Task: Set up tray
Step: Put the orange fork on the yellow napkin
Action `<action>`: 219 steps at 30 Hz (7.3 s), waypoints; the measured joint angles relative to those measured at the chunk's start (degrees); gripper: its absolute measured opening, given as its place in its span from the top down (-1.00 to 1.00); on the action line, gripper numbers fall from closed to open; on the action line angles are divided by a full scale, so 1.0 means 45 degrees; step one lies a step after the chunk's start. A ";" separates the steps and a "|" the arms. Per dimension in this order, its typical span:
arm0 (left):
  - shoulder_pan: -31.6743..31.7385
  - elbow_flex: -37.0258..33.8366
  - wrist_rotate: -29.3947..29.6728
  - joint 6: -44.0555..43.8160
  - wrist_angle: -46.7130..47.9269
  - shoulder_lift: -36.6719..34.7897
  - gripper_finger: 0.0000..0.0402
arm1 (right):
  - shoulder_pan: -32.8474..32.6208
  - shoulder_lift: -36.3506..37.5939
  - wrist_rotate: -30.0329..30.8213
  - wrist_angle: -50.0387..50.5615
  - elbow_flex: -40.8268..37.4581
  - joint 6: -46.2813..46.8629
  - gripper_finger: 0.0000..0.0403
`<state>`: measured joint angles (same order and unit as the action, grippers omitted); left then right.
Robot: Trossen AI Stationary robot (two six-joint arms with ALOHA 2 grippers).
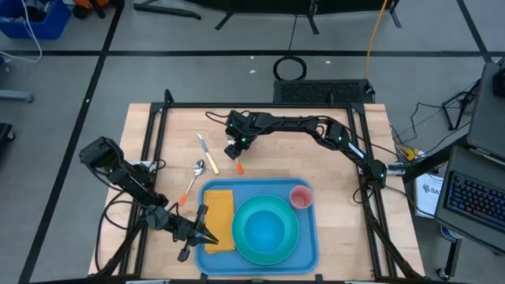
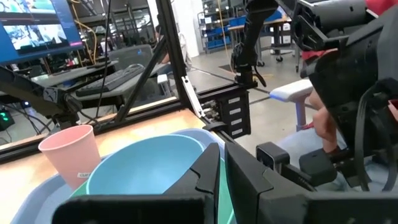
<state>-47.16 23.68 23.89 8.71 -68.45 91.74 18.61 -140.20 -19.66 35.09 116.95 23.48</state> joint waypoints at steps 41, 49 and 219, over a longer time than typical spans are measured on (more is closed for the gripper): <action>0.0000 0.0000 0.0003 -0.0077 0.0223 0.0000 0.85 | -0.0559 -0.0724 0.1739 0.0432 -0.0036 -0.0845 0.68; 0.0000 0.0000 0.0003 -0.0092 0.0223 0.0000 0.85 | -0.0573 -0.0733 0.1690 0.0359 -0.0036 -0.1046 0.96; 0.5287 0.1700 -0.1050 -0.2742 0.2054 0.0112 0.06 | -0.7106 0.9714 0.3347 -2.0114 -1.4230 -0.6183 1.00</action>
<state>-23.37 31.33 19.16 -3.63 -59.20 92.25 -13.37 -96.49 -4.60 -55.42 52.91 -4.34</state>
